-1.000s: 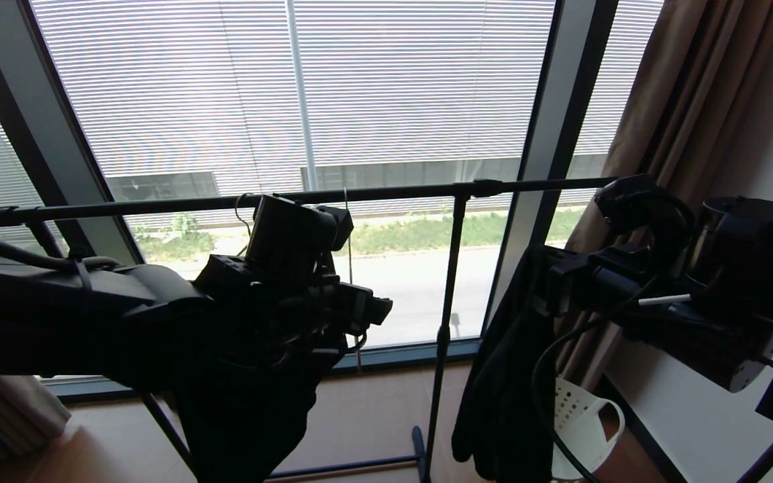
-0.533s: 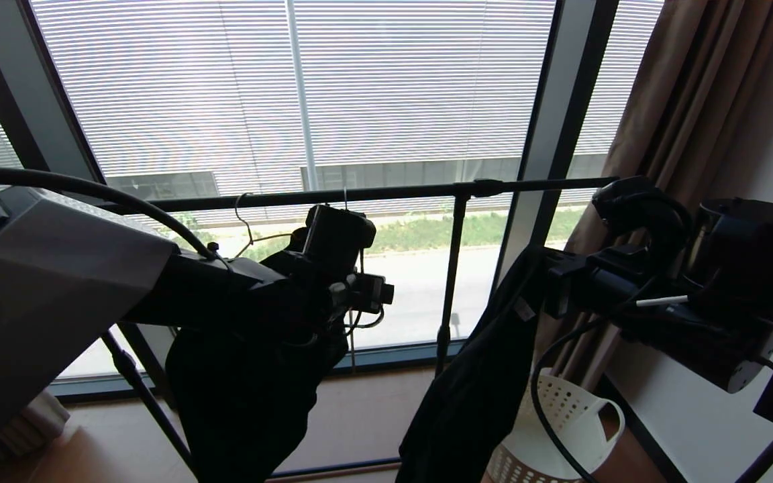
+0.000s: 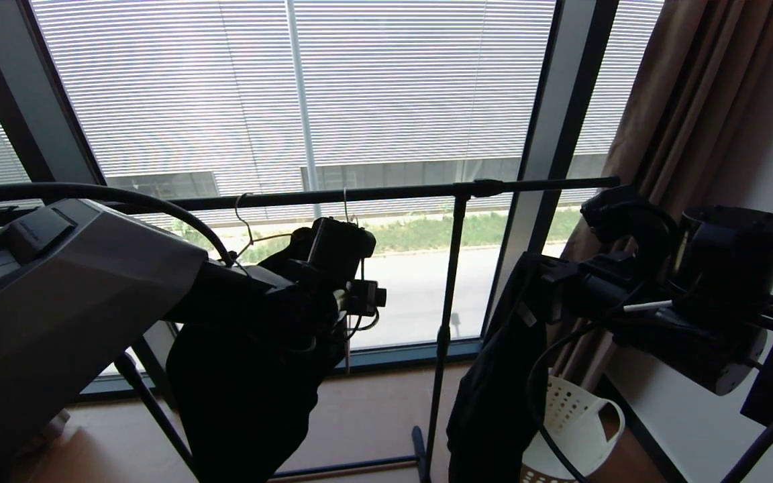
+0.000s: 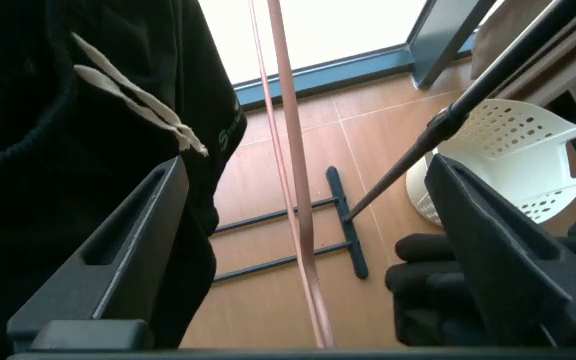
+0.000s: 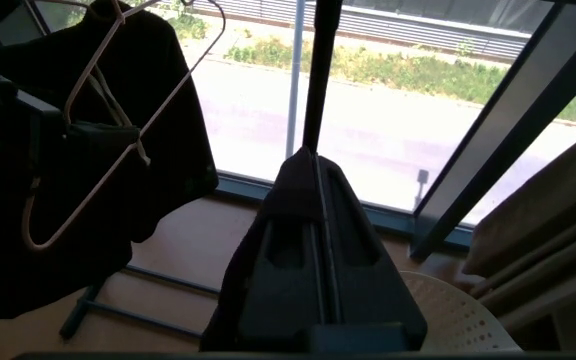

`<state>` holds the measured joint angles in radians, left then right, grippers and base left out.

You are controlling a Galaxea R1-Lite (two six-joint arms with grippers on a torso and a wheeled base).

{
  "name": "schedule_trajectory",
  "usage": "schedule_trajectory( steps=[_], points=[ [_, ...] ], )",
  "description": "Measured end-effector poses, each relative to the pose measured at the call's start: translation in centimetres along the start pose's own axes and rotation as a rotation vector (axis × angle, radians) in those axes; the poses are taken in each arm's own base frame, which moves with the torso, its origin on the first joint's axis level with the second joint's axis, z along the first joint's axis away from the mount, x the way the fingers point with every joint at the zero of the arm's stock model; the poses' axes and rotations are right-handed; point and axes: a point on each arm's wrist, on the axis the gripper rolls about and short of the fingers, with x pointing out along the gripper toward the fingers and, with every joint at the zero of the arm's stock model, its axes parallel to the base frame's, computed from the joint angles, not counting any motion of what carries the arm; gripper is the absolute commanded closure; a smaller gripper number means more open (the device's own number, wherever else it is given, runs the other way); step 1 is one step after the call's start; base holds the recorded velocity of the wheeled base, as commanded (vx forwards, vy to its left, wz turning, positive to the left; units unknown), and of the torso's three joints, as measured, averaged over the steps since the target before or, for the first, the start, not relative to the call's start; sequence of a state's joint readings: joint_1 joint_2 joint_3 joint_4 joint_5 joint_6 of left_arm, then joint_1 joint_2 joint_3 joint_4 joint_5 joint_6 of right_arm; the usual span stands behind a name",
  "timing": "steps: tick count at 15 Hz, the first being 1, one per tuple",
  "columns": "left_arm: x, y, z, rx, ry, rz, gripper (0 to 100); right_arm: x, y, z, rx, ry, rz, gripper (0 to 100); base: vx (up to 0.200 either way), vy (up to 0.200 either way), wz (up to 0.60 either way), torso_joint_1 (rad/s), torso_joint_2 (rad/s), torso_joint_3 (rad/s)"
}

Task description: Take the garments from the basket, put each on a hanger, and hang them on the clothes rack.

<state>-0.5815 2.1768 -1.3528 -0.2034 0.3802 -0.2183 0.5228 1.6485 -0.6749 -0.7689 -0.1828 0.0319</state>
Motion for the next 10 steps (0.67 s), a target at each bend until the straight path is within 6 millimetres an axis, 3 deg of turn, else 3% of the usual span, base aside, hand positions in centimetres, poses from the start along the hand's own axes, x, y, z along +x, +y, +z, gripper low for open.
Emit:
schedule_trajectory(
  steps=[5,6,10],
  points=[
    [1.1,0.5,-0.4,-0.014,0.014,0.017,0,0.0,0.1,-0.1,0.0,-0.001,0.002,100,0.0,0.0,0.0,0.0,0.0,0.0],
    [1.3,0.6,-0.5,-0.019,0.017,0.02,100,0.1,0.1,-0.1,0.0,0.0,0.001,100,0.0,0.0,0.0,0.0,0.0,0.0],
    [1.9,1.0,-0.7,-0.03,0.027,0.033,100,0.2,0.1,-0.4,-0.002,0.01,0.002,100,0.0,0.0,0.0,0.0,0.0,0.0]
  ],
)
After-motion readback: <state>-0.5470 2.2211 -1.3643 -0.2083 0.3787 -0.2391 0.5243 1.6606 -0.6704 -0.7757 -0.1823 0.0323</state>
